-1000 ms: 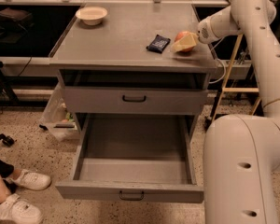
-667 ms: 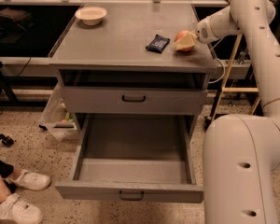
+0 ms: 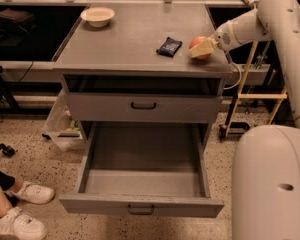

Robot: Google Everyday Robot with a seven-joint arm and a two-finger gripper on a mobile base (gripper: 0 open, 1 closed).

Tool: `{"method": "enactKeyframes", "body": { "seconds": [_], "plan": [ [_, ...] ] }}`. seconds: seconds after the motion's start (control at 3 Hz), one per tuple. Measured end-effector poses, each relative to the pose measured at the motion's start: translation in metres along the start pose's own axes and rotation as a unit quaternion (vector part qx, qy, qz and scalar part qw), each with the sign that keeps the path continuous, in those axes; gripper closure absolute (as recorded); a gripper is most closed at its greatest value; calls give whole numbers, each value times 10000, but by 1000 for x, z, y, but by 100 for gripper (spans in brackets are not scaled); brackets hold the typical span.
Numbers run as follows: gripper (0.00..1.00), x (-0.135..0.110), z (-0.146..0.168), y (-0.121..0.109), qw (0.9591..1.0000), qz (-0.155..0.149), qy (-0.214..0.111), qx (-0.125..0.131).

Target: Place apple into middle drawer

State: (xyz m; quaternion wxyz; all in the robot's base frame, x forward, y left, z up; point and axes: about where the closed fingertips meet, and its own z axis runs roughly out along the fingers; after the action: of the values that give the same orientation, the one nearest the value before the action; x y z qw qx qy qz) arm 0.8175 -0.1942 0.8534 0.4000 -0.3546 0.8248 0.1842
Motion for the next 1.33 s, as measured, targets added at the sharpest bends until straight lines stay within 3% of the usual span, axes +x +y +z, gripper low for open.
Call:
{"method": "enactKeyframes", "body": {
  "seconds": [0.33, 0.67, 1.0, 1.33],
  "plan": [
    [100, -6, -68, 32, 9986, -21, -455, -275],
    [100, -30, -160, 71, 9940, -119, -1087, -94],
    [100, -11, -173, 88, 9942, -10, -1061, -169],
    [100, -11, -166, 96, 9949, -74, -978, -234]
  ]
}}
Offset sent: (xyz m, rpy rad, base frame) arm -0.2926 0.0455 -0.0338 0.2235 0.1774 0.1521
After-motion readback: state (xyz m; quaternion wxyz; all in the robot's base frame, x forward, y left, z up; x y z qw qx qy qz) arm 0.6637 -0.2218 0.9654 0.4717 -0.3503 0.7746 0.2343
